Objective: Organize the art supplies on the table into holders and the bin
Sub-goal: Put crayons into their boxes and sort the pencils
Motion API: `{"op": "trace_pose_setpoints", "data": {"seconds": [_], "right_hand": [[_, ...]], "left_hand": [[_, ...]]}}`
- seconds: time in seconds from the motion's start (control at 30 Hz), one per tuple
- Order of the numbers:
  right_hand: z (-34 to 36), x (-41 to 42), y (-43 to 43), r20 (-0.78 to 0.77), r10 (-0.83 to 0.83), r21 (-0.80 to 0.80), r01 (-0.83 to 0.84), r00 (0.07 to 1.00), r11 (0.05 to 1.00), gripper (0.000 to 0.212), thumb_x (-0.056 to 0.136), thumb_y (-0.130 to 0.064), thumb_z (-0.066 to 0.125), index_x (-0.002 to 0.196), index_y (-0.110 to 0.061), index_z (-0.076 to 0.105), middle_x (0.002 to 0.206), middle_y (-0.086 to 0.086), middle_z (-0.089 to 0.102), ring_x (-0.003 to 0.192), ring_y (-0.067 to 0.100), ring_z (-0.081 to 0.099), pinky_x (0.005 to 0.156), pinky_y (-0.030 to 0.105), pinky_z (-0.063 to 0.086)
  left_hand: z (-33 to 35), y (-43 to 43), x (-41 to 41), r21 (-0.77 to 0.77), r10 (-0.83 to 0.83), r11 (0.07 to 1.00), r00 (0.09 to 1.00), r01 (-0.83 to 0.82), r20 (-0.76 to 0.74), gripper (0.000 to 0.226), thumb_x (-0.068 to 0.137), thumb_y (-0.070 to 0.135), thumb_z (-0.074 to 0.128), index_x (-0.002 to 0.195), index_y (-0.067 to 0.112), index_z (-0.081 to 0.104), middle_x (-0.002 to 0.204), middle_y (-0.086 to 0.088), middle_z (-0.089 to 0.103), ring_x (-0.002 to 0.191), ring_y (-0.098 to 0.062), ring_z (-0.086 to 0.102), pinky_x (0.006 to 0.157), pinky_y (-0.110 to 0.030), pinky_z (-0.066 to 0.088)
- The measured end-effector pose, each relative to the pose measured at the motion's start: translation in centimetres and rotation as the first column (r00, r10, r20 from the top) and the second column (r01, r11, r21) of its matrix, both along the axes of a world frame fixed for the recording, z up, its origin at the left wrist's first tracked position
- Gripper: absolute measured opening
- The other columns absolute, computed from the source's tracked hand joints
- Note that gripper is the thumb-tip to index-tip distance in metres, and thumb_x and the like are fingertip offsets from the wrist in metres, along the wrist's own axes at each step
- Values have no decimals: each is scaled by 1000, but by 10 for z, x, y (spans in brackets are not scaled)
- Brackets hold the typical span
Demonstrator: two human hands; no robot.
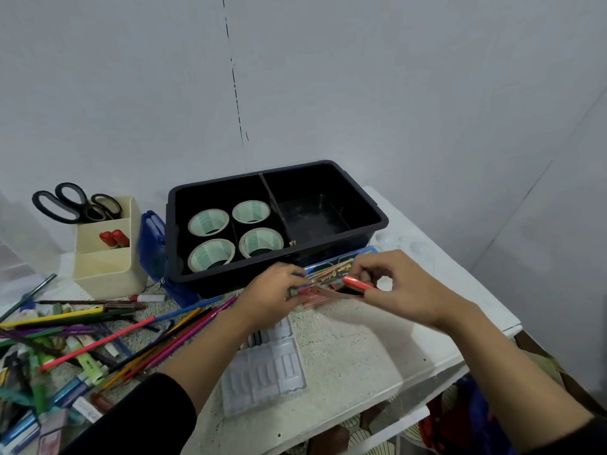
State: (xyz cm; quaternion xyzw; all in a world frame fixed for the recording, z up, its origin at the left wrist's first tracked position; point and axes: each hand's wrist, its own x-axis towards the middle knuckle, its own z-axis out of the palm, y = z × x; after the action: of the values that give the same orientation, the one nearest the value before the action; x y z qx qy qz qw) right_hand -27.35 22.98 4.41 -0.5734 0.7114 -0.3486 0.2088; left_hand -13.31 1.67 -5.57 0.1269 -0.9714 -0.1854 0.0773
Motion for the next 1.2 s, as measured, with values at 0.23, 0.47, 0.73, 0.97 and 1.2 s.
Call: {"op": "trace_pose_setpoints", "data": {"seconds": [0.23,0.47,0.73,0.97,1.2], "right_hand": [[17,7,-3,171,6,-170,23,985,985,29,73,-36,56,84,-13,69,73,15,56,72,34,51,68,42,44],[22,21,-40,437,124,-328,29,891,944,20,78,-14,62,92,-4,71,83,26,64,74,44,58,68,42,46],[18,84,-106,551,276,-327,-101,787,940,23,87,-10,74,110,-3,73,100,20,73,99,36,70,92,45,58],[26,160,-171,624,374,-365,-167,686,916,36,74,-13,84,109,-9,73,93,12,74,93,23,72,88,36,57],[8,229,-223,536,322,-288,-189,781,939,19,84,-16,80,102,-12,75,91,3,76,89,15,72,81,28,58]], "left_hand": [[27,1,33,316,177,941,970,-117,-166,17,97,31,62,109,27,75,99,18,68,90,2,61,82,-28,52],[90,4,68,587,244,795,966,-149,-85,57,100,54,39,82,16,77,82,1,75,80,-13,72,80,-34,55],[112,8,130,639,406,741,896,-207,-182,44,96,53,44,104,24,75,99,9,76,96,-7,71,89,-29,54],[141,3,203,696,601,654,763,-296,-240,34,99,46,46,112,29,73,107,11,75,103,-7,69,93,-34,55],[130,-19,262,822,674,477,730,-311,-115,40,98,45,44,113,20,71,109,3,75,103,-14,71,90,-27,56]]}}
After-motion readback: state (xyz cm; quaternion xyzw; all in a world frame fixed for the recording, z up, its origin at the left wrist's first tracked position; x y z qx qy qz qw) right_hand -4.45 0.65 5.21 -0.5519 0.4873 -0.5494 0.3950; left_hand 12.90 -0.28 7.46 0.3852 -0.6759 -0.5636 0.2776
